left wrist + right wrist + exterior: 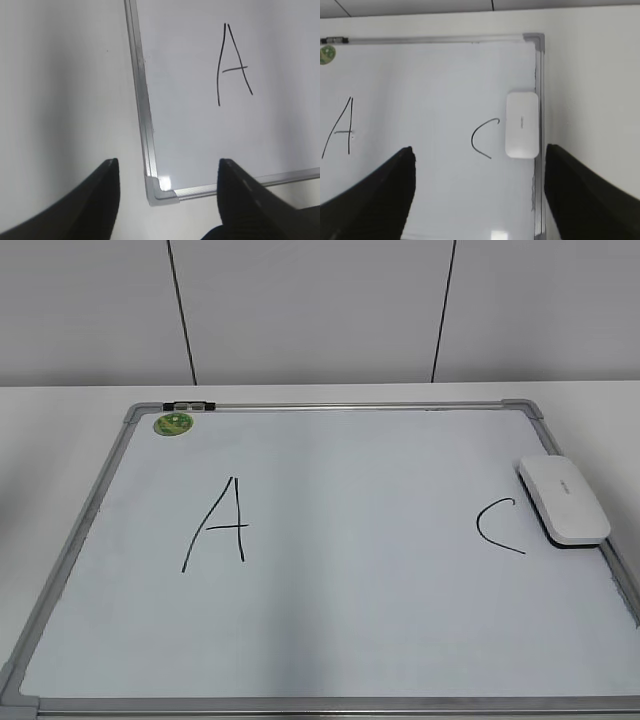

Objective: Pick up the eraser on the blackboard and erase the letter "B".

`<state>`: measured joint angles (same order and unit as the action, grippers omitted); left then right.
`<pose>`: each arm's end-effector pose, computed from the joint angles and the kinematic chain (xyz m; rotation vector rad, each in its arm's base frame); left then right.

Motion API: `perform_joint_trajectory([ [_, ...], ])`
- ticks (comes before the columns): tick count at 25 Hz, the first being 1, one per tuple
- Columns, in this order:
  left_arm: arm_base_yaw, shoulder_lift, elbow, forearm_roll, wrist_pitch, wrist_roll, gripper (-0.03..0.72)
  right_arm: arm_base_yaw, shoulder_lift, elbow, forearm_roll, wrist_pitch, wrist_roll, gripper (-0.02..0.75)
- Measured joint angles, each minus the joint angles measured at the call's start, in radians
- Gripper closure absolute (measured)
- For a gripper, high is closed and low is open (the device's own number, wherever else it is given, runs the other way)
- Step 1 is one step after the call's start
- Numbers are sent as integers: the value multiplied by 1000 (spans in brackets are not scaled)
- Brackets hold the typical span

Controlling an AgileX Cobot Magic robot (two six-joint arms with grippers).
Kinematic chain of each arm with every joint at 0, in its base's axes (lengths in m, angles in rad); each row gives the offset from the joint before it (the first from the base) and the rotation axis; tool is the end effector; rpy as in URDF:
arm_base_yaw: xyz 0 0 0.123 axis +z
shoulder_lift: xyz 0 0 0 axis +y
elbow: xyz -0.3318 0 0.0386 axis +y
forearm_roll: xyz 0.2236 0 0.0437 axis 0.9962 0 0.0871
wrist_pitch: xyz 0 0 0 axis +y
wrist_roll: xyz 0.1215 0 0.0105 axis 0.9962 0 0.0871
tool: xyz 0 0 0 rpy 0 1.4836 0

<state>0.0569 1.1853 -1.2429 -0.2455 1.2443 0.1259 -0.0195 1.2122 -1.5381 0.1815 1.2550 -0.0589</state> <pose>0.1878 -0.0174 0.3962 0.0607 2.6381 -0.2742 0.1983 0.0171 0.4709 -0.0587 2.4000 0.1975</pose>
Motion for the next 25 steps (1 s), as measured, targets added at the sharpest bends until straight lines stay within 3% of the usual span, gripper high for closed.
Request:
perform_joint_trajectory([
  [8,0,-314,261,-37,4,-38,237,0,-269,366,86,2,1,145],
  [17,0,-609,524,-34,7,-56,242,15,-544,650,110,2,-13,146],
  [21,0,-713,601,25,8,-70,270,15,-678,789,73,2,-13,148],
  [25,0,-772,652,63,10,-76,284,15,-818,906,-53,4,-5,149],
])
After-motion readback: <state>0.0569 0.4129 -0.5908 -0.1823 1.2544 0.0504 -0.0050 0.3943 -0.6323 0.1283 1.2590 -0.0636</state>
